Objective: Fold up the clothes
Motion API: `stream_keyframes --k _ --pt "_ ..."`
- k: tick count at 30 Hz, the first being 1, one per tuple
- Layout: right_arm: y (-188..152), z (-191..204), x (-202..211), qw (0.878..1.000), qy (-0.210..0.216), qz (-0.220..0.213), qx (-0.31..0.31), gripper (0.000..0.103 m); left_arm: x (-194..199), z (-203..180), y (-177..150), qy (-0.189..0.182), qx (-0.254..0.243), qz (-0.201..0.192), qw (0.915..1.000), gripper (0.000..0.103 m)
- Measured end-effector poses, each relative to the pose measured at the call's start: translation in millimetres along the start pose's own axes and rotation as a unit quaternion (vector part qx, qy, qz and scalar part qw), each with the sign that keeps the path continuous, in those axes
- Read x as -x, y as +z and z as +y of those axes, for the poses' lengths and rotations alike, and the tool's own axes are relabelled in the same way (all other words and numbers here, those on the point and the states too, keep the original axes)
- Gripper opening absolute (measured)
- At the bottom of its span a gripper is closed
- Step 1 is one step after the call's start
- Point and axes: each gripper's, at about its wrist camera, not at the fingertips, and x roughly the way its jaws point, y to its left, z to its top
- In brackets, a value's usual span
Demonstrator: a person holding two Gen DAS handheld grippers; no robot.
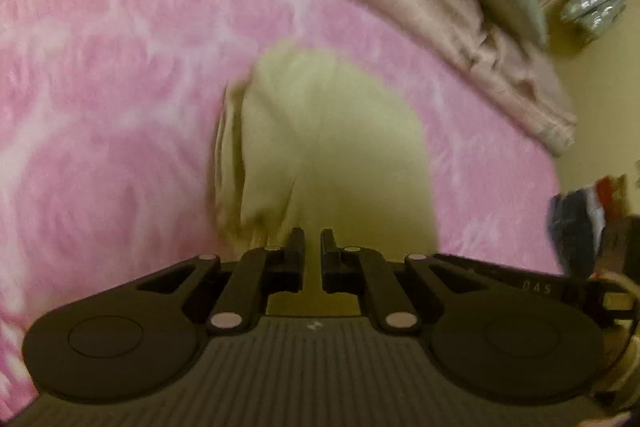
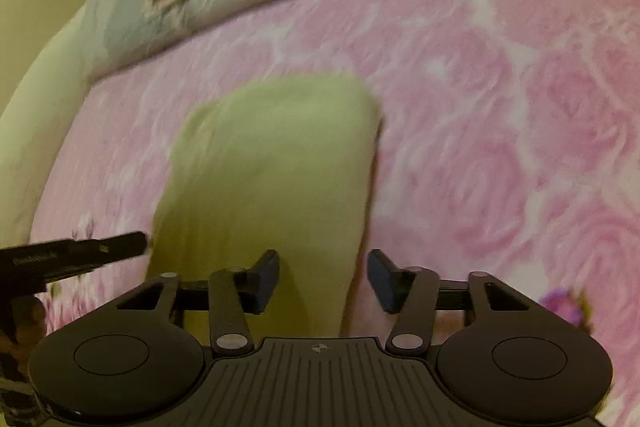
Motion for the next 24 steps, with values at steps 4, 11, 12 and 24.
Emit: stream_keyframes --k 4,11,12,24 --pt "-6 -1 -21 1.0 -0.019 0.021 -0.011 0.05 5 6 -13 0.008 0.057 -0.024 0.9981 0.002" --pt "-11 -32 11 0.996 -0.005 0.013 -0.092 0.081 45 26 -62 -0.023 0.219 -0.056 0.9738 0.044" --pt "-13 -39 15 0.994 -0.007 0.013 -0.105 0.081 42 31 -73 -0.029 0.255 -0.047 0.9654 0.044" --pt "-9 -74 21 0.982 -0.007 0.022 -0.186 0.081 -19 49 -115 -0.078 0.406 -0.116 0.9032 0.009"
